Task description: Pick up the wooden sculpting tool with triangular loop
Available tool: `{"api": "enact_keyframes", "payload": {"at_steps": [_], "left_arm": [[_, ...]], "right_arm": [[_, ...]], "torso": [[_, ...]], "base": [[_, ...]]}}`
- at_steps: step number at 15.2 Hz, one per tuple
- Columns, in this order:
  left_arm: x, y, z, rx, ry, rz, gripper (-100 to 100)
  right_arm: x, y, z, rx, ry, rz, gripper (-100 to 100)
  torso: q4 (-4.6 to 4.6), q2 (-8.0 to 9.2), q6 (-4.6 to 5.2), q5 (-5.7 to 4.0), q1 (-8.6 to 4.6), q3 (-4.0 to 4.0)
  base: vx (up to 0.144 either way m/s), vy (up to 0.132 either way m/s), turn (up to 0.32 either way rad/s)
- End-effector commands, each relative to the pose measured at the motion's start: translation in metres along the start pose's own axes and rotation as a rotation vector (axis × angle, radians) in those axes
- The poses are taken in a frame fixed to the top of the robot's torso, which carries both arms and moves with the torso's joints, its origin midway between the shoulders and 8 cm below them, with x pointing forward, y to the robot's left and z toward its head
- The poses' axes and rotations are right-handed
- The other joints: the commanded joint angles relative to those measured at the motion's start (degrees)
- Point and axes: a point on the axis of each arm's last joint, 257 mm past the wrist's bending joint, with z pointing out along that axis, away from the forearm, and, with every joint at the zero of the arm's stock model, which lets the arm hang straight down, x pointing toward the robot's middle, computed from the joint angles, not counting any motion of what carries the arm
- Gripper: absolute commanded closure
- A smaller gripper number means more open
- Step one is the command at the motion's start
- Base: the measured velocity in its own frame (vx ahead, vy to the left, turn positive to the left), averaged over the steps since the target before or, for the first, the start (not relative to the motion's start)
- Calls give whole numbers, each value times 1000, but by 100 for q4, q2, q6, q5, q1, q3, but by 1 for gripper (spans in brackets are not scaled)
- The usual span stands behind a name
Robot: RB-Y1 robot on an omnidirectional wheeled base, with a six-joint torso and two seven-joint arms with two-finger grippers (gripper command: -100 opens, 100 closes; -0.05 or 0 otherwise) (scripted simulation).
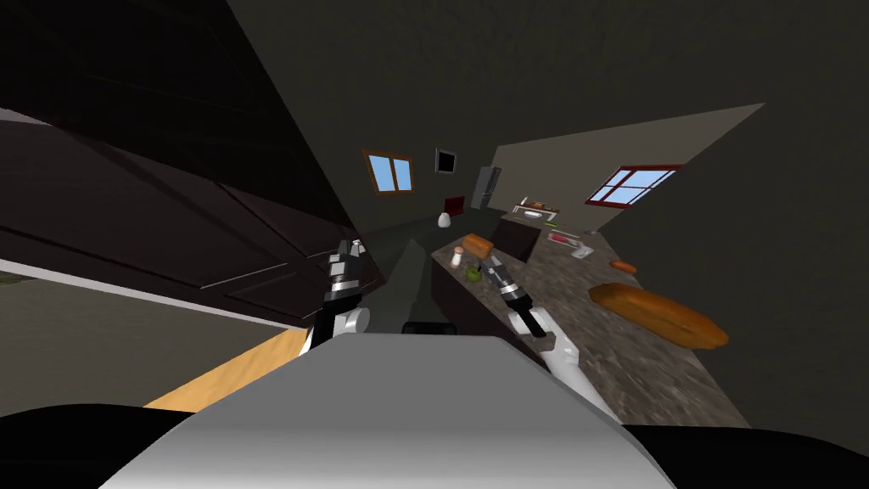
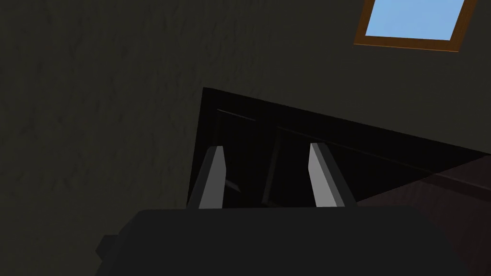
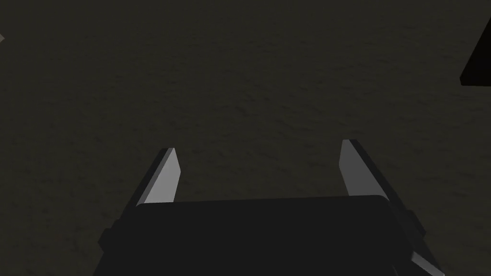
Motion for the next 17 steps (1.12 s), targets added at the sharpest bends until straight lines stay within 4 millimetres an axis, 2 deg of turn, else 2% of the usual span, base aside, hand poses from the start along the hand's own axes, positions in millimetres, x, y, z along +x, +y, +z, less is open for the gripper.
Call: {"api": "enact_keyframes", "payload": {"at_steps": [1, 4, 5, 6, 7, 8, 9, 10, 11, 12, 13, 14, 17], "left_arm": [[0, 0, 0, 0, 0, 0, 0], [0, 0, 0, 0, 0, 0, 0], [0, 0, 0, 0, 0, 0, 0], [0, 0, 0, 0, 0, 0, 0], [0, 0, 0, 0, 0, 0, 0], [0, 0, 0, 0, 0, 0, 0], [0, 0, 0, 0, 0, 0, 0], [0, 0, 0, 0, 0, 0, 0], [0, 0, 0, 0, 0, 0, 0], [0, 0, 0, 0, 0, 0, 0], [0, 0, 0, 0, 0, 0, 0], [0, 0, 0, 0, 0, 0, 0], [0, 0, 0, 0, 0, 0, 0]], "right_arm": [[8, -9, -2, -4, 33, -75, -100], [24, -30, -7, -17, 112, -234, -100], [24, -30, -7, -17, 112, -241, -100], [32, -41, -11, -25, 151, -315, -100], [32, -41, -11, -25, 151, -323, -100], [39, -53, -15, -34, 189, -398, -100], [39, -53, -15, -35, 189, -405, -100], [45, -64, -19, -45, 227, -478, -100], [45, -64, -19, -45, 227, -484, -100], [51, -76, -23, -56, 264, -556, -100], [51, -76, -23, -57, 264, -562, -100], [56, -88, -27, -68, 301, -628, -100], [61, -100, -32, -82, 336, -711, -100]], "torso": [[0, 0, 0, 0, 0, 0], [1, 4, 0, -1, -2, 3], [1, 4, 0, -1, -5, 2], [1, 3, 1, -1, -4, 2], [1, 4, 0, -1, -4, 2], [1, 3, 1, 0, 0, 2], [1, 1, 0, 0, 0, 1], [0, -3, 1, 0, 2, -1], [0, -3, -2, 1, 3, -1], [0, -4, 0, 1, 7, -2], [0, -3, -1, 2, 8, -2], [0, -2, 2, 1, 8, -1], [-1, -6, -1, 2, 7, -4]], "base": [[-67, -96, 148], [-78, -104, 177], [-68, -100, 170], [-79, -99, 205], [-78, -87, 167], [-69, -87, 178], [-56, -83, 178], [-68, -80, 232], [-64, -69, 199], [-72, -67, 202], [-78, -73, 148], [-74, -75, 174], [-60, -65, 201]]}}
